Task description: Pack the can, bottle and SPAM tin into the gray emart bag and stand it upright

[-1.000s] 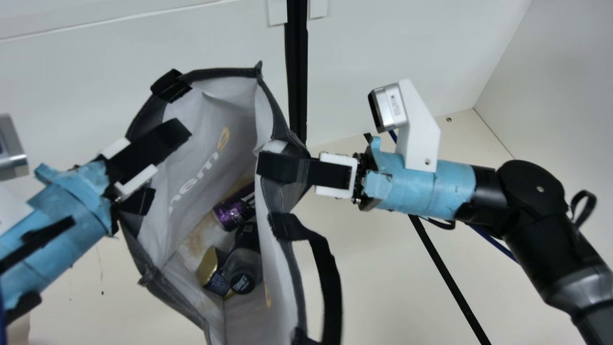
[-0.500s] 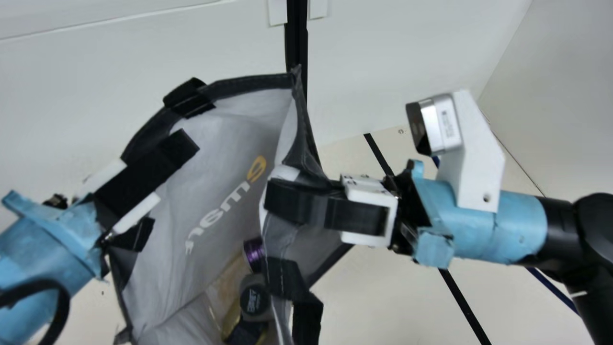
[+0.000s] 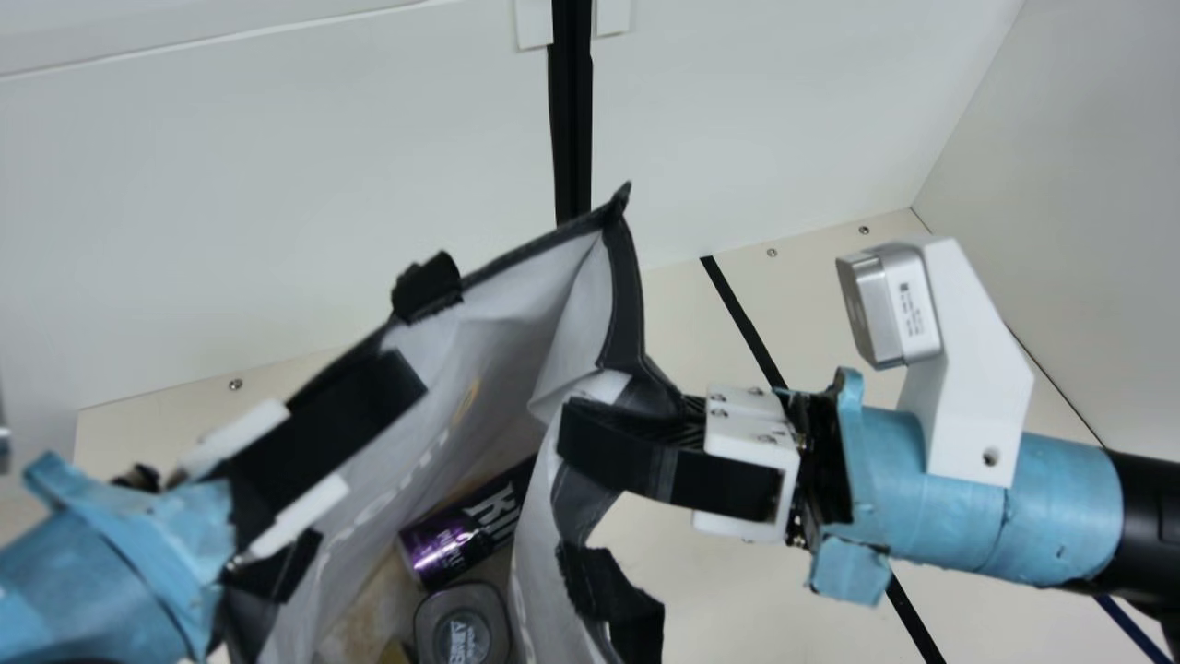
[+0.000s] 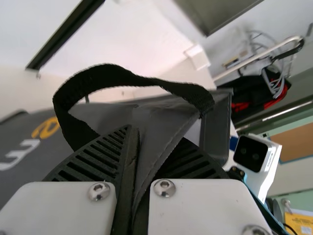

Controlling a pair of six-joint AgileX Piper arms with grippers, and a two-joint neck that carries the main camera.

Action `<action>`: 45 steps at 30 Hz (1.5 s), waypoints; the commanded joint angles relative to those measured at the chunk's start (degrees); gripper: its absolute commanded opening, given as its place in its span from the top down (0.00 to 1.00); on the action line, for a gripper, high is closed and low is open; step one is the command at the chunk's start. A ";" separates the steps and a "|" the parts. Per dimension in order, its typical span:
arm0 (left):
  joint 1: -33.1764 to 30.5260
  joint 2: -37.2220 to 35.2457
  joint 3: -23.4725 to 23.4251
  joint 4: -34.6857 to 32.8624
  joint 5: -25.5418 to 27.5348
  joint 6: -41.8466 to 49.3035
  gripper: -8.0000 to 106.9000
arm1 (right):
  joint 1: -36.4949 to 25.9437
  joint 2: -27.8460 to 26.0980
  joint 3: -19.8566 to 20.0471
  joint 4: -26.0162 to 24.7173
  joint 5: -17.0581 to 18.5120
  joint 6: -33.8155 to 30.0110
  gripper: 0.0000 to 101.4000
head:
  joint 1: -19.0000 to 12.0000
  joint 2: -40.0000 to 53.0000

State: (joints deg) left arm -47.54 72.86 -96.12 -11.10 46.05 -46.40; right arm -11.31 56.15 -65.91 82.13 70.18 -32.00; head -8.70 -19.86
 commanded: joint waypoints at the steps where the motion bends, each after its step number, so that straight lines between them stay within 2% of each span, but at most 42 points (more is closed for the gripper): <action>1: 0.57 0.06 0.93 -1.96 1.55 0.92 1.00 | -0.22 -0.03 0.73 -1.68 -0.28 -0.88 1.00 | -1.30 -0.14; 7: 4.39 0.25 6.71 -8.86 0.77 7.44 1.00 | -0.71 0.98 3.88 -3.77 -0.28 -5.36 1.00 | -1.30 -0.14; 13: 8.38 2.17 12.66 -15.23 -2.87 17.57 1.00 | -0.96 4.07 7.09 -3.45 -0.28 -12.00 1.00 | -1.30 -0.14; 20: 11.83 6.65 15.18 -22.42 -7.64 30.01 1.00 | -0.49 9.31 7.83 -2.70 -0.28 -20.06 1.00 | -1.30 -0.14; 26: 15.01 11.31 13.77 -28.27 -9.79 40.24 1.00 | -0.31 14.32 5.78 -2.04 -0.28 -25.92 1.00 | -1.30 -0.14; 33: 19.06 16.92 10.00 -33.41 -10.26 49.74 1.00 | -0.04 20.43 1.19 -1.66 -0.28 -30.74 1.00 | -1.30 -0.14; 45: 24.74 26.08 2.22 -38.20 -10.17 59.18 1.00 | 0.71 29.31 -5.48 -5.04 -0.28 -35.80 1.00 | -1.30 -0.14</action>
State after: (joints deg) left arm -23.17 98.05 -93.38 -48.99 35.95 12.05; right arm -10.60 84.58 -71.00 77.97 69.82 -67.73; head -8.79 -19.95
